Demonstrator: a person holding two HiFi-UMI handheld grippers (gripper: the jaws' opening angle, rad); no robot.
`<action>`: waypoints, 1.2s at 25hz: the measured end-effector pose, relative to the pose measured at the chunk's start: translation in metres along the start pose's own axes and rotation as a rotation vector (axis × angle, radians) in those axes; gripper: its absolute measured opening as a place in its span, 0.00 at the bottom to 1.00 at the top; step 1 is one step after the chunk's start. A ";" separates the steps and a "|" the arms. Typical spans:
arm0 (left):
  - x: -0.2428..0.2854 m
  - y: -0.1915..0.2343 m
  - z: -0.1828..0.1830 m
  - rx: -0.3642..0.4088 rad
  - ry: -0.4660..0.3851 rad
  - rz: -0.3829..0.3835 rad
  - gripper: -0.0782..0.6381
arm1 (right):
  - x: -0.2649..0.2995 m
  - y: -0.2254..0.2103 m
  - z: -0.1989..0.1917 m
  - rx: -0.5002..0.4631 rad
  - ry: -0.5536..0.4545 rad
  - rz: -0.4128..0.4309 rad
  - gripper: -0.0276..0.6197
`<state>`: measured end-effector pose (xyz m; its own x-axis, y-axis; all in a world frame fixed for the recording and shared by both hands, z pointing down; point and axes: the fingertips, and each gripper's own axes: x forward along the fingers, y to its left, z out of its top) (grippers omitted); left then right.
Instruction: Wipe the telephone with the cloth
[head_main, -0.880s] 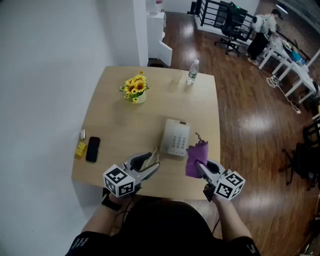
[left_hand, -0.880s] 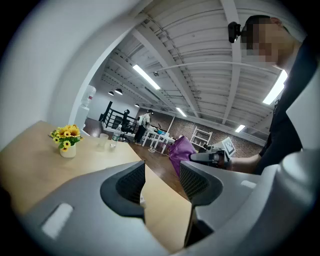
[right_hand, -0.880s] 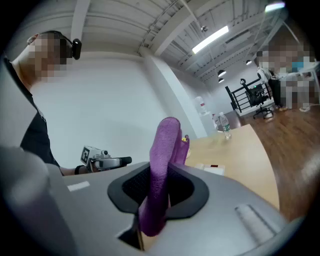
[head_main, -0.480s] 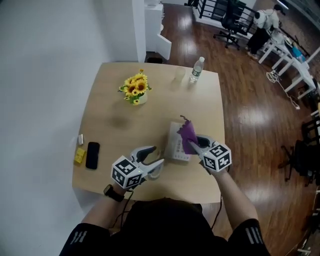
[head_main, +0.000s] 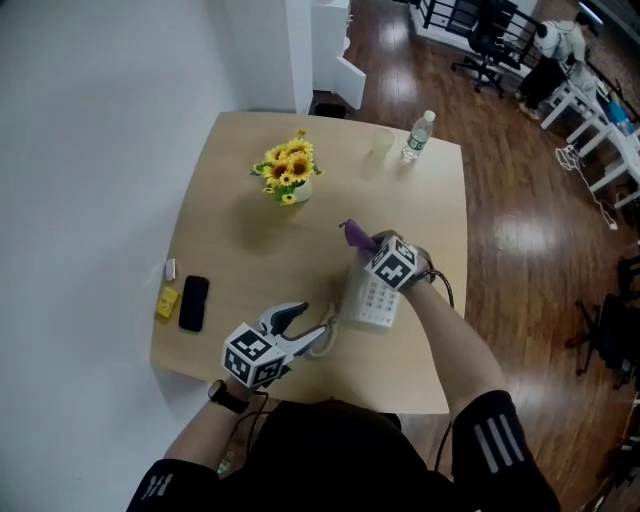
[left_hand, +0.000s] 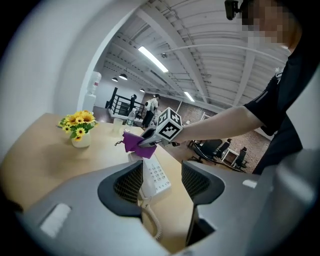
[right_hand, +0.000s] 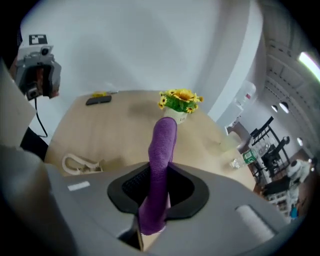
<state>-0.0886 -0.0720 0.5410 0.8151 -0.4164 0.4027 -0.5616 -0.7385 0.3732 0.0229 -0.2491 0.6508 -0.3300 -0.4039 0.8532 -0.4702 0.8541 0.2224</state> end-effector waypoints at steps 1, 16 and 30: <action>-0.003 0.001 -0.004 -0.010 0.001 0.013 0.44 | 0.008 -0.001 -0.002 -0.037 0.032 -0.008 0.16; -0.006 0.025 0.005 -0.042 -0.011 0.072 0.44 | 0.014 0.116 -0.012 -0.190 0.009 0.125 0.14; 0.006 0.034 -0.009 -0.078 0.018 0.109 0.44 | 0.017 0.204 -0.043 -0.203 -0.039 0.241 0.14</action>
<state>-0.1043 -0.0943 0.5635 0.7462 -0.4823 0.4589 -0.6569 -0.6456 0.3894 -0.0433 -0.0675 0.7316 -0.4450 -0.1911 0.8749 -0.2027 0.9731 0.1095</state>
